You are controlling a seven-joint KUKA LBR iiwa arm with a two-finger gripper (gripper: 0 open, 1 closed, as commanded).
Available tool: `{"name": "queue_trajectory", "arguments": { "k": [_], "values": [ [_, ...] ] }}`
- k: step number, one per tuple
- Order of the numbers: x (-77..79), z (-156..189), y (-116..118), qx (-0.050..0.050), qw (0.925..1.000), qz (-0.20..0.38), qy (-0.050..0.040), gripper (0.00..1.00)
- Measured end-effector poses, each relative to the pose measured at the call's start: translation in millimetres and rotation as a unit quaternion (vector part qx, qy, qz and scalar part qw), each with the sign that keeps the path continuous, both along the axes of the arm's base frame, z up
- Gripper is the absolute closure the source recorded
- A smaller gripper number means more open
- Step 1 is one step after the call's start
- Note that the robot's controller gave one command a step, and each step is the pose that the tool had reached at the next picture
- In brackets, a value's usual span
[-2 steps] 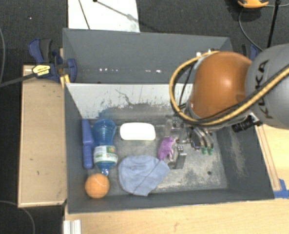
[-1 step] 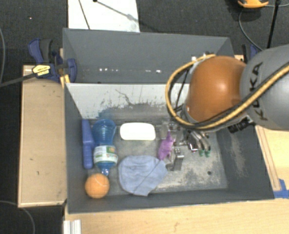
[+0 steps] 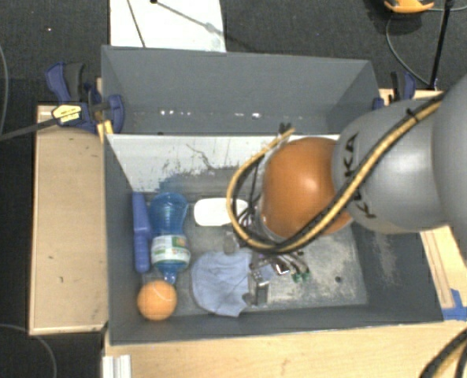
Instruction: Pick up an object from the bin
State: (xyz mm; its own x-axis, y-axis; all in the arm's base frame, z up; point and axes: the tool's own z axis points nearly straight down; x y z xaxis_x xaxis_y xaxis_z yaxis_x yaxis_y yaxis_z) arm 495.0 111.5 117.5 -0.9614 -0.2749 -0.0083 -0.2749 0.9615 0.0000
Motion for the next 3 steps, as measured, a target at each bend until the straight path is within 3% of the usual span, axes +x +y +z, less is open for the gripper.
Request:
{"name": "queue_trajectory", "arguments": {
  "k": [1,2,3],
  "values": [
    [-0.3,-49.8,8.1,-0.001,0.9981,0.061,0.0005,0.00],
    [4.4,-47.2,0.2,0.001,1.0000,0.005,-0.0013,0.00],
    [0.2,-49.2,8.1,-0.001,0.9982,0.060,0.0004,1.00]
  ]
}}
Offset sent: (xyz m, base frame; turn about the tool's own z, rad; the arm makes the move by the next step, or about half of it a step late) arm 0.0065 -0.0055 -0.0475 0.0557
